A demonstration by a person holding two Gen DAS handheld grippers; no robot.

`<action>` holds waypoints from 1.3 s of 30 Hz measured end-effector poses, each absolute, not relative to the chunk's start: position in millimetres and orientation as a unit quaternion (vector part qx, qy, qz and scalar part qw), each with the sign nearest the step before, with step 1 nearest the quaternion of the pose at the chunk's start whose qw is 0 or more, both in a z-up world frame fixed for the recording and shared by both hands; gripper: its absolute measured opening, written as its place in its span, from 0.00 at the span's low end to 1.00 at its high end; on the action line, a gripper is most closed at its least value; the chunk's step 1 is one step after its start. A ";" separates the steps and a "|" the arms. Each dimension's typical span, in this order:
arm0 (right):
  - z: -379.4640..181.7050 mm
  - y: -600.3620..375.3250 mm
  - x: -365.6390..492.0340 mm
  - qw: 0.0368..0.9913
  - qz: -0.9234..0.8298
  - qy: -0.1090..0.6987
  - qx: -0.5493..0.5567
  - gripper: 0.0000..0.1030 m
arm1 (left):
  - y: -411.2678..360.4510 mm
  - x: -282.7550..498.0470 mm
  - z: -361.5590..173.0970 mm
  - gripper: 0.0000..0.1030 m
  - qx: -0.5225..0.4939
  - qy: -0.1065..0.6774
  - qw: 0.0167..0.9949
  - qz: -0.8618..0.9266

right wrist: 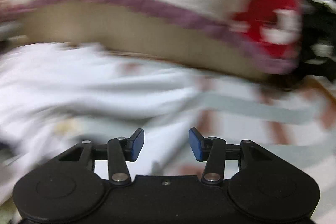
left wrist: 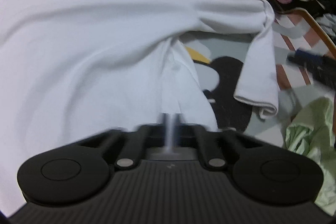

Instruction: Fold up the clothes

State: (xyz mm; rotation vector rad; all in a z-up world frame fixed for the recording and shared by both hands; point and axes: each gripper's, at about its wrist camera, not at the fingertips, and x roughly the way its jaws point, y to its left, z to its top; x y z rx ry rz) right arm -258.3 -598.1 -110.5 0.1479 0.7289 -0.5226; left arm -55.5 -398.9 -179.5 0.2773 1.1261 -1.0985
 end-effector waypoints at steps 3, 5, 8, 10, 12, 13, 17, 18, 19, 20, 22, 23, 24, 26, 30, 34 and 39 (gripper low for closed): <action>-126.6 -555.9 -258.8 0.912 -0.155 0.379 0.038 0.60 | -396.6 -67.7 -181.3 0.00 0.130 0.477 0.702 -0.512; -142.9 -535.9 -249.7 0.903 -0.130 0.409 -0.014 0.60 | -394.1 -76.4 -177.5 0.00 0.138 0.447 0.711 -0.525; -158.8 -547.2 -237.4 0.891 -0.149 0.427 -0.023 0.39 | -388.3 -84.8 -162.5 0.00 0.146 0.405 0.720 -0.544; -155.8 -565.8 -236.8 0.893 -0.154 0.423 0.010 0.05 | -382.6 -82.3 -152.4 0.00 0.141 0.397 0.721 -0.549; -135.5 -591.7 -248.4 0.902 -0.177 0.388 0.059 0.05 | -377.3 -77.7 -142.6 0.00 0.140 0.395 0.723 -0.549; -122.1 -604.1 -256.4 0.907 -0.191 0.366 0.079 0.05 | -376.2 -76.2 -139.5 0.00 0.139 0.396 0.719 -0.554; -74.5 -659.0 -297.1 0.906 -0.293 0.287 0.100 0.05 | -381.6 -76.9 -137.9 0.14 0.156 0.417 0.706 -0.551; -67.6 -672.4 -306.9 0.899 -0.328 0.274 0.095 0.05 | -384.9 -77.3 -141.9 0.35 0.167 0.424 0.707 -0.540; -60.6 -685.8 -316.6 0.891 -0.361 0.260 0.089 0.05 | -388.0 -78.0 -146.6 0.45 0.182 0.429 0.716 -0.520; -54.2 -699.2 -326.1 0.882 -0.393 0.247 0.085 0.05 | -391.0 -78.8 -151.3 0.52 0.199 0.432 0.725 -0.499; -57.8 -724.0 -335.0 0.871 -0.419 0.244 0.088 0.05 | -393.8 -79.7 -159.5 0.52 0.222 0.439 0.734 -0.468; -62.5 -730.4 -336.0 0.865 -0.428 0.249 0.082 0.05 | -392.2 -78.4 -162.2 0.52 0.210 0.455 0.724 -0.473; -67.2 -736.8 -336.9 0.859 -0.437 0.254 0.076 0.05 | -390.6 -77.0 -164.9 0.52 0.199 0.471 0.714 -0.478; -77.2 -747.3 -335.5 0.851 -0.450 0.263 0.066 0.05 | -386.6 -75.1 -170.4 0.57 0.172 0.508 0.691 -0.485; -77.0 -757.9 -334.6 0.844 -0.463 0.269 0.026 0.05 | -381.5 -84.6 -174.3 0.74 0.162 0.515 0.684 -0.491; -63.0 -771.9 -335.9 0.840 -0.477 0.258 0.000 0.05 | -381.6 -95.3 -172.5 0.04 0.179 0.488 0.679 -0.518; -64.7 -799.6 -339.8 0.831 -0.488 0.266 -0.006 0.04 | -368.5 -98.2 -154.2 0.00 0.170 0.448 0.680 -0.555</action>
